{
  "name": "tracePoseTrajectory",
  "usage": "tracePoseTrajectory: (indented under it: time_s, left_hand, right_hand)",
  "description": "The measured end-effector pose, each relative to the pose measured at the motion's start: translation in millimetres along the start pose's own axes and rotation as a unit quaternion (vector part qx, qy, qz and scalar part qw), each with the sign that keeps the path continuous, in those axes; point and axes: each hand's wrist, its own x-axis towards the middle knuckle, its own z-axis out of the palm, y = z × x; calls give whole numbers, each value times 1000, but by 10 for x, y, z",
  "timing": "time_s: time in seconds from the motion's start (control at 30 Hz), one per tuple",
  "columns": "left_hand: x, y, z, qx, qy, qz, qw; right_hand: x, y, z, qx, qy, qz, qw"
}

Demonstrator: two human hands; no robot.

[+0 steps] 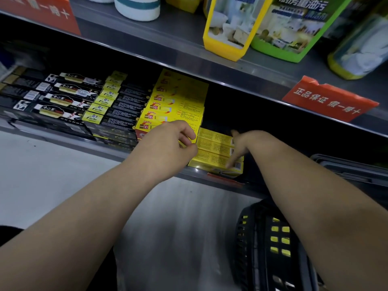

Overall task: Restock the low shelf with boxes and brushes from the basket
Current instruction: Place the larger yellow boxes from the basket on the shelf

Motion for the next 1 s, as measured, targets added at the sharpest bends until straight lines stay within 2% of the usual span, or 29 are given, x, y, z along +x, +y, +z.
tracePoseTrajectory:
  time_s: [0.07, 0.17, 0.37, 0.67, 0.83, 0.93, 1.0]
  left_hand:
    - [-6, 25, 22, -1, -1, 3, 1000]
    - [-27, 71, 67, -7, 3, 8, 1000]
    - [-73, 66, 95, 6, 1, 13, 1000]
    - [-82, 54, 103, 24, 3, 16, 1000]
    - [-62, 152, 177, 8, -4, 27, 1000]
    - [-118, 323, 271, 20, -20, 47, 998]
    - [-176, 474, 374, 42, -31, 78, 996]
  right_hand:
    - [-53, -43, 103, -51, 10, 10, 999]
    - [-69, -104, 242, -60, 50, 22, 997]
    - [-67, -17, 217, -13, 69, 5, 998]
    - [-80, -10, 202, 2, 76, -9, 997]
    - [-194, -109, 146, -32, 54, 10, 998]
    - [-518, -156, -48, -82, 44, -41, 995]
    - [-832, -79, -189, -89, 91, -93, 988]
